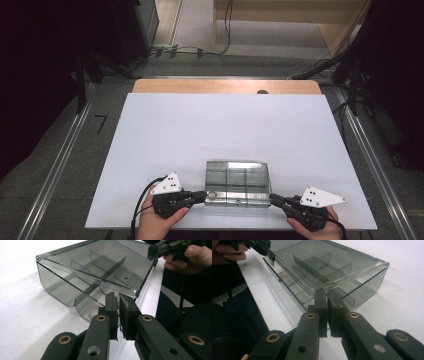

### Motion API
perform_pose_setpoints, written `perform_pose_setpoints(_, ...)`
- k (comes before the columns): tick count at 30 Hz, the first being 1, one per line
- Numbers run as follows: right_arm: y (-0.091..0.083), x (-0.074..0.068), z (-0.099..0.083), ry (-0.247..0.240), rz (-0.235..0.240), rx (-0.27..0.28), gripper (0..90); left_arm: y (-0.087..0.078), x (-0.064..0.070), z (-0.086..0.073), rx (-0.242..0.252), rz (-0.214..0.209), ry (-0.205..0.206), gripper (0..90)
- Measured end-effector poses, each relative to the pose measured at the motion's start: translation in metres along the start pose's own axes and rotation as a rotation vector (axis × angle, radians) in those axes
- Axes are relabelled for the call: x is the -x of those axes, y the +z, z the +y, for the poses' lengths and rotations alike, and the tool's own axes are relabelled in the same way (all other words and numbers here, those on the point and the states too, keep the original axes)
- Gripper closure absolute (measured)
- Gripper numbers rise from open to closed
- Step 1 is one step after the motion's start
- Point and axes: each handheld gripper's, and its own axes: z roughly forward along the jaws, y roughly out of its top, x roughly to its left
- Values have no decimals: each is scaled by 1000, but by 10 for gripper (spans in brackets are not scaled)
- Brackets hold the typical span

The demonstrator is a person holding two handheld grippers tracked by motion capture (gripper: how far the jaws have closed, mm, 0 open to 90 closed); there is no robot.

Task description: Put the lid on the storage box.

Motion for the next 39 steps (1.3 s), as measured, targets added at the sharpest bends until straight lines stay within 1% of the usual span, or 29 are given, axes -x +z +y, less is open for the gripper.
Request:
perform_pose_setpoints(7, -2, 1, -1, 6, 0, 2, 834, -1, 2, -1, -1, 4, 2, 845)
perform_pose_setpoints(9, -2, 1, -2, 6, -3, -8, 834, -1, 2, -1, -1, 4, 2, 845)
perform_pose_setpoints(14, -2, 1, -3, 4, -6, -14, 821, -4, 3, -2, -11, 12, 10, 844)
perform_pose_setpoints(18, -2, 2, -4, 5, -10, -18, 806, -9, 3, -3, -1, 18, 6, 815)
perform_pose_setpoints(19, -2, 3, -4, 5, -12, -18, 799, -11, 2, -3, 7, 12, 5, 806)
perform_pose_setpoints(20, -2, 3, -4, 4, -18, -24, 798, -13, 3, -3, 19, 7, -1, 795)
perform_pose_setpoints(22, -2, 4, -5, -2, -34, -37, 788, -16, 3, -3, 29, 8, 4, 776)
perform_pose_setpoints(24, -3, 6, -5, 12, -28, -29, 773, -17, 3, -3, 33, 7, 8, 755)
perform_pose_setpoints(26, -4, 7, -5, 8, -32, -25, 758, -16, 3, -3, 41, 9, 15, 721)
perform_pose_setpoints(28, -4, 7, -5, 9, -29, -21, 729, -16, 4, -3, 54, 27, 21, 655)
perform_pose_setpoints(32, -4, 7, -4, 8, -41, -8, 594, -19, 3, -3, 82, 72, 30, 519)
perform_pose_setpoints(36, -7, 11, -2, 29, -69, 3, 450, -26, -3, -3, 121, 103, 10, 411)
perform_pose_setpoints(39, -11, 17, -2, 45, -91, 9, 393, -32, -7, -4, 153, 130, -10, 339)
